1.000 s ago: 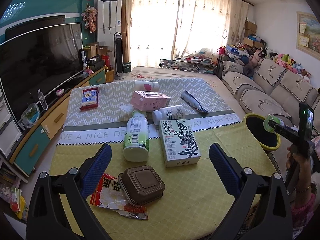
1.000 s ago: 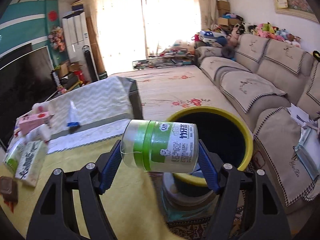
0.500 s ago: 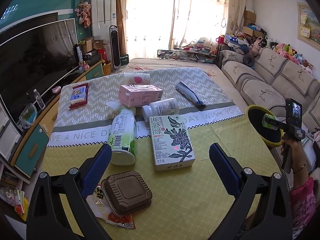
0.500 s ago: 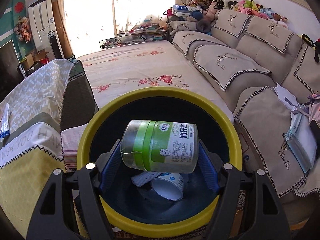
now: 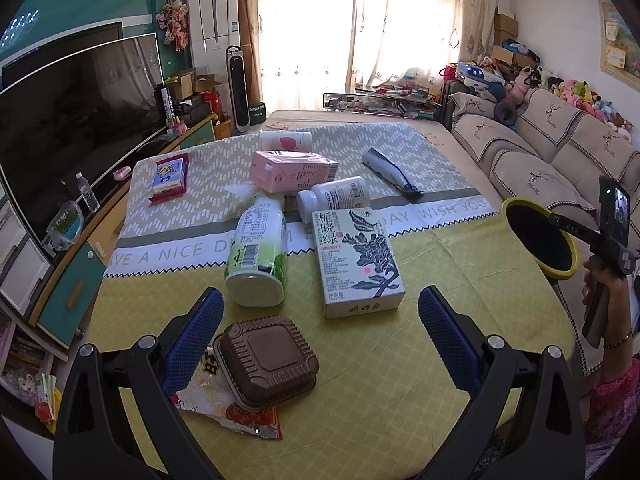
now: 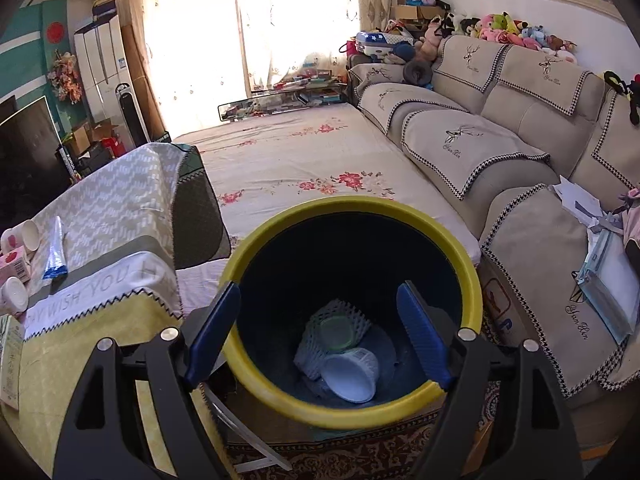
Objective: Collect trash
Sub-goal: 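Grasp the brown plastic container with the left tool and drop it into the bin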
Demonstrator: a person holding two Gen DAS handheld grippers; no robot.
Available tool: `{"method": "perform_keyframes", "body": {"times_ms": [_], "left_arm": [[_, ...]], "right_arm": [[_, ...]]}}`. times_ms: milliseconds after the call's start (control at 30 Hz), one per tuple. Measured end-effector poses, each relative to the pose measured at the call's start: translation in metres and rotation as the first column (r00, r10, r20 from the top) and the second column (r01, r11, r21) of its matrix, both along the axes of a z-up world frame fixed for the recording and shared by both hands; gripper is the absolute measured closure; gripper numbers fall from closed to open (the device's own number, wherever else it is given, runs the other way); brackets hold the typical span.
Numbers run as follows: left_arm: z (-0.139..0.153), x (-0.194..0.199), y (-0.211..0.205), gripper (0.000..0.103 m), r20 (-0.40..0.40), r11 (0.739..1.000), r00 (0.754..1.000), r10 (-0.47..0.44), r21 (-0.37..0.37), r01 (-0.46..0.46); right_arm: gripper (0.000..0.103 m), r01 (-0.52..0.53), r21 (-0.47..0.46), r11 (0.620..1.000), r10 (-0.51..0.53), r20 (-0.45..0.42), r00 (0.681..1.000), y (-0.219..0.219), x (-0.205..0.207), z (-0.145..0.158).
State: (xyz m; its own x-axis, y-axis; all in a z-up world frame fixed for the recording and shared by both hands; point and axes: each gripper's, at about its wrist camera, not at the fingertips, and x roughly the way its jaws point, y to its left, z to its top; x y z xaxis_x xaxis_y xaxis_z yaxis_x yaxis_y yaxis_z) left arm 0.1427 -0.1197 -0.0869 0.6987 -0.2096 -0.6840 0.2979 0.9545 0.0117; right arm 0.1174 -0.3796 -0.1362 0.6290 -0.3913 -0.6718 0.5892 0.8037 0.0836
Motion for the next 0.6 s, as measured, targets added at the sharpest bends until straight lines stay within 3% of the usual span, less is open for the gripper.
{"method": "perform_keyframes", "body": {"times_ms": [400,600], "left_arm": [[-0.022,-0.015,0.024,0.008,-0.025,0.999,0.999,0.035,0.028,-0.034],[-0.033,-0.006,0.019,0.012,-0.035,0.996,0.999,0.025,0.087,-0.022]], "right_arm": [[0.025,-0.065,0.037,0.997,0.063,0.058,0.996,0.038,-0.022,0.017],[0.025,-0.072,0.059,0.996,0.068,0.063,0.996,0.038,-0.023,0.015]]}}
